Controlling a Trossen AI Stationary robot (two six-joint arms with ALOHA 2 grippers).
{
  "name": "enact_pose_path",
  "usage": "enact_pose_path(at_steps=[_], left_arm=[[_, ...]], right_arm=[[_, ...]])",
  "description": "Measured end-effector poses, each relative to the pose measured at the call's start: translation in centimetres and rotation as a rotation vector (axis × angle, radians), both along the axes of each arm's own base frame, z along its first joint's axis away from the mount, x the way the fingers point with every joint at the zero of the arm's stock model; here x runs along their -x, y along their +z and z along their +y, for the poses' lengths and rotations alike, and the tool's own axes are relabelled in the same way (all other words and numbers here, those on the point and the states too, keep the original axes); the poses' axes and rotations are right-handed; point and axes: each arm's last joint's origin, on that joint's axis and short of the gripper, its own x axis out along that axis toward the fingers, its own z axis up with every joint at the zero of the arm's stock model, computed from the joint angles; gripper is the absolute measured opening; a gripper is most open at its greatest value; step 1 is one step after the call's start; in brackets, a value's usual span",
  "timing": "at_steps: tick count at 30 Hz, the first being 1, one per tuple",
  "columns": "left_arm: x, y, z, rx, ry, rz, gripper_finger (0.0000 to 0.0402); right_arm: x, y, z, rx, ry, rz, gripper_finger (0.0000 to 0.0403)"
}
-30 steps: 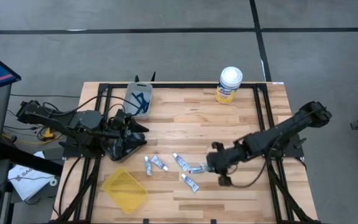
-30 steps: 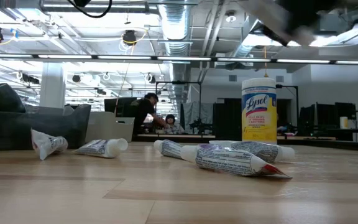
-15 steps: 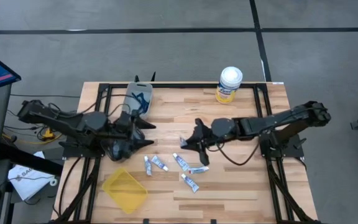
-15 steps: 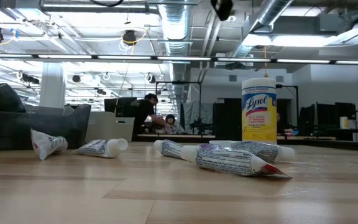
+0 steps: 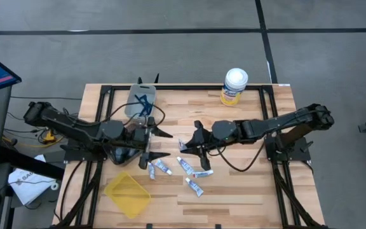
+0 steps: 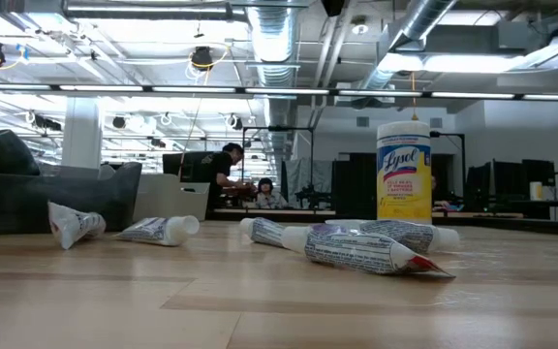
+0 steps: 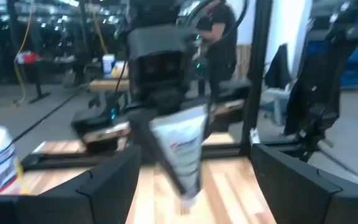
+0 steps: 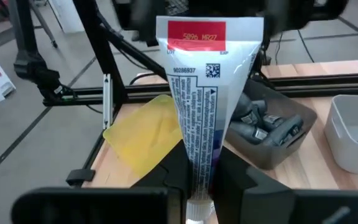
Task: Pick & Place Travel size toiletries
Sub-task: Put the toothpaste into the yellow bin
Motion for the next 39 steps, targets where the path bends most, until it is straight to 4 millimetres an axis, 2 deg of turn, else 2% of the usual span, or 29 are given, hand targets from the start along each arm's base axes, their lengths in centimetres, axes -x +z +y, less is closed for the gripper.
enact_pose_path(at_steps=[5,12,24,28,34,39], left_arm=[[-0.3,0.9,0.0,0.043,0.014,-0.111,0.0301],[-0.5,0.7,0.1,-0.003,0.037,-0.106,0.0301],[-1.1,0.1,-0.1,-0.102,-0.169,-0.109,0.0301],[-1.7,-0.7,-0.5,-0.15,-0.248,-0.085,0.0301],[-2.5,-1.4,-0.8,-0.248,-0.259,-0.109,0.0301],[-3.6,-0.8,-1.1,-0.249,-0.325,-0.144,0.0301]], right_arm=[[0.1,-0.1,0.1,0.004,-0.001,0.014,0.0041],[0.0,0.1,0.3,0.021,0.014,-0.012,0.0042],[0.5,0.1,2.4,0.004,0.15,-0.01,0.0043],[0.8,0.1,3.2,-0.037,0.206,-0.004,0.0043],[0.9,0.1,3.6,-0.096,0.225,0.013,0.0043],[1.0,0.1,3.9,-0.118,0.231,0.02,0.0043]])
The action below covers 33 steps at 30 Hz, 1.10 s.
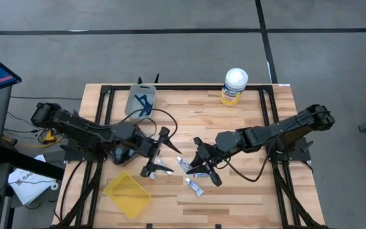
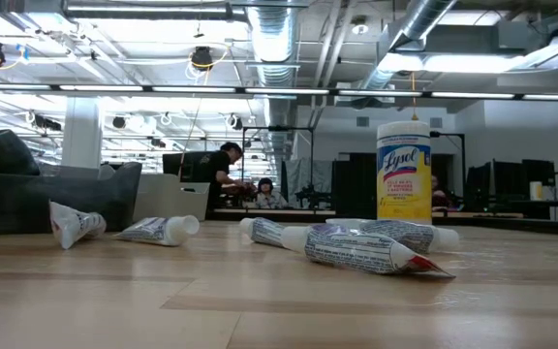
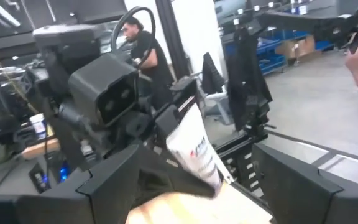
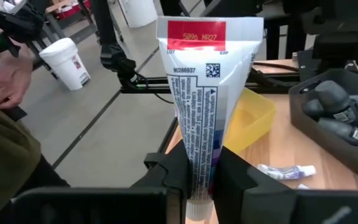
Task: Pick & Place Travel size toiletries
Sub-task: Put the toothpaste into the yellow bin
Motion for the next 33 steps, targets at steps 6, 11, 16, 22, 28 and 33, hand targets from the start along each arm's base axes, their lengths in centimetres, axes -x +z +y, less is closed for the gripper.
enact_pose_path(at_steps=[6,11,16,22,28,33], left_arm=[[-1.4,0.7,0.2,0.004,-0.045,-0.009,0.0301],[-2.6,0.5,0.8,0.059,-0.087,0.038,0.0301],[-2.7,0.9,0.7,0.072,-0.113,0.034,0.0301],[-2.7,1.1,0.6,0.074,-0.14,0.031,0.0296],[-2.7,1.1,0.7,0.074,-0.137,0.031,0.0293],[-3.0,0.9,0.7,0.073,-0.136,0.034,0.0292]], right_arm=[[0.0,0.0,0.0,-0.01,0.001,0.001,0.0043],[0.0,0.0,0.0,-0.013,0.013,0.002,0.0043],[0.1,0.0,0.2,-0.022,0.016,0.007,0.0043],[0.1,0.0,0.2,-0.022,0.017,0.007,0.0044],[0.1,0.0,0.2,-0.021,0.017,0.007,0.0043],[0.1,0.0,0.2,-0.019,0.017,0.006,0.0045]])
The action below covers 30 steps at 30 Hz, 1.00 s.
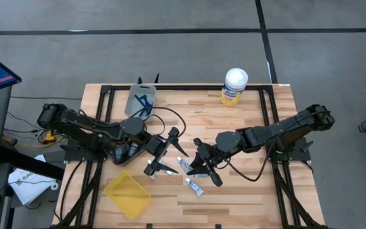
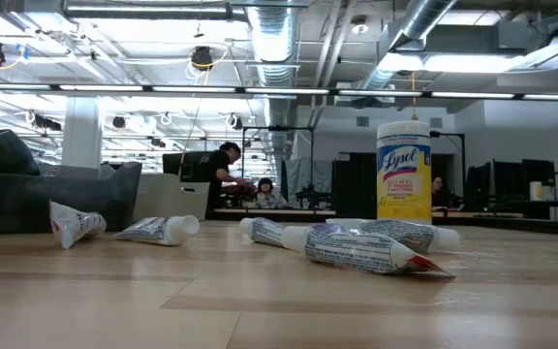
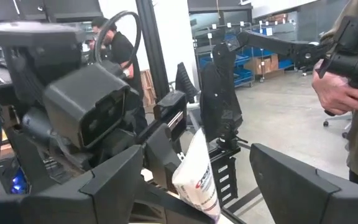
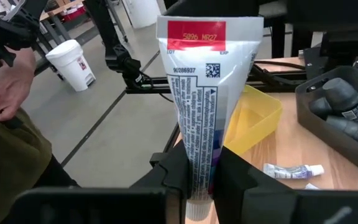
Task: Pick & Place Travel size toiletries
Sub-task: Put the toothpaste into the yellow bin
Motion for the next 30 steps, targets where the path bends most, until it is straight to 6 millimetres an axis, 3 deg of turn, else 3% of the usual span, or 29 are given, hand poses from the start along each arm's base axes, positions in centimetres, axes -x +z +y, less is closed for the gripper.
enact_pose_path(at_steps=[5,14,23,30], left_arm=[[-1.4,-1.1,-0.3,-0.006,-0.017,0.049,0.0292],[-0.8,0.2,-0.3,-0.001,-0.047,0.002,0.0289],[-1.4,-0.8,-0.6,0.004,-0.105,0.041,0.0228],[-1.4,-0.8,-0.7,0.006,-0.125,0.042,0.0213]], right_arm=[[0.2,-0.4,0.0,0.008,-0.001,0.048,0.0044],[0.2,-0.4,0.3,-0.007,0.024,0.047,0.0044],[0.3,-0.3,0.5,-0.06,0.084,0.07,0.0044],[0.4,-0.4,0.5,-0.08,0.113,0.084,0.0044]])
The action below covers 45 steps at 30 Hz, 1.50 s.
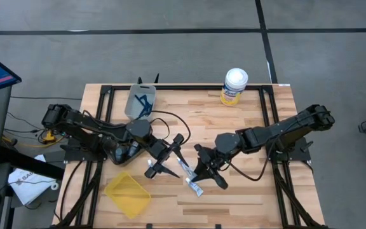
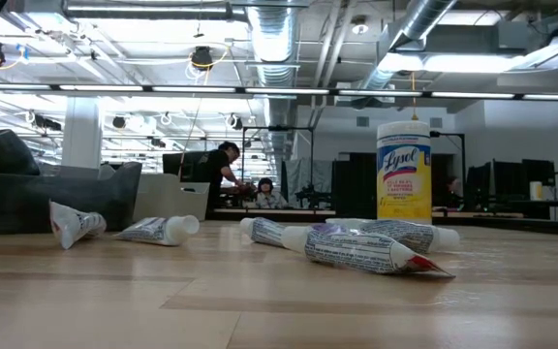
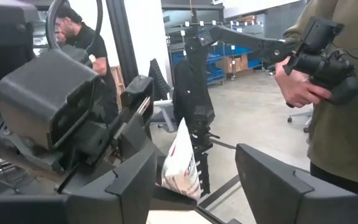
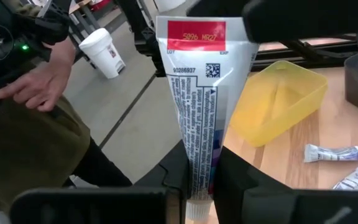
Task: Pick & Place Travel size toiletries
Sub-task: Put the toothpaste into the yellow bin
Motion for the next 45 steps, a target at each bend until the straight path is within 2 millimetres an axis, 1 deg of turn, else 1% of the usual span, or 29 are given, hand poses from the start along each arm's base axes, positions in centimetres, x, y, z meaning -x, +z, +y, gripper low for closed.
enact_pose_path(at_steps=[4,11,17,20,23,28,30,32,33,35,37,39,41,42,44,45], left_arm=[[0.0,0.1,0.0,0.001,-0.002,-0.006,0.0213],[0.2,0.1,-0.2,0.056,-0.088,0.041,0.0213],[0.2,0.1,-0.1,0.06,-0.09,0.042,0.0213],[0.2,0.2,0.0,0.11,-0.085,0.083,0.0213],[0.5,0.7,0.6,0.182,-0.076,0.131,0.0213],[2.0,2.9,1.9,0.253,-0.051,0.105,0.0213],[3.0,4.1,2.3,0.303,-0.05,0.104,0.0213],[4.6,5.8,2.7,0.344,-0.071,0.073,0.0213],[5.6,6.7,2.9,0.357,-0.084,0.049,0.0213],[7.9,8.6,3.1,0.373,-0.103,-0.019,0.0213],[10.1,10.2,3.4,0.378,-0.106,-0.095,0.0213],[12.4,11.5,3.7,0.388,-0.081,-0.166,0.0213],[14.3,12.6,3.9,0.399,-0.053,-0.231,0.0213],[15.4,12.9,4.1,0.403,-0.032,-0.243,0.0213],[16.6,13.1,4.3,0.405,0.008,-0.234,0.0213],[17.6,13.3,4.5,0.413,0.026,-0.234,0.0213]], right_arm=[[0.0,0.0,0.0,0.001,0.0,0.001,0.0044],[-0.1,-0.1,-0.3,0.052,0.021,-0.031,0.0045],[-0.3,-0.1,-1.0,0.037,0.043,-0.029,0.0044],[-0.3,-0.1,-1.0,0.037,0.045,-0.026,0.0044],[-0.2,0.0,-0.9,0.037,0.045,-0.03,0.0044],[-0.3,1.1,-0.7,0.024,0.058,-0.064,0.0043],[-0.3,1.1,-0.8,0.032,0.034,-0.067,0.0043],[-0.5,1.0,-1.0,0.067,-0.017,-0.076,0.0043],[-0.8,0.7,-1.0,0.09,-0.038,-0.083,0.0043],[-2.2,-0.1,-1.2,0.107,-0.081,-0.116,0.0043],[-3.3,-1.7,-1.1,0.115,-0.089,-0.084,0.0043],[-5.2,-2.0,-0.6,0.103,-0.092,-0.12,0.0043],[-6.7,-2.8,-0.1,0.121,-0.082,-0.098,0.0044],[-7.8,-3.1,0.2,0.125,-0.079,-0.105,0.0044],[-9.8,-3.9,0.7,0.143,-0.072,-0.095,0.0044],[-10.8,-4.1,0.9,0.147,-0.071,-0.1,0.0044]])
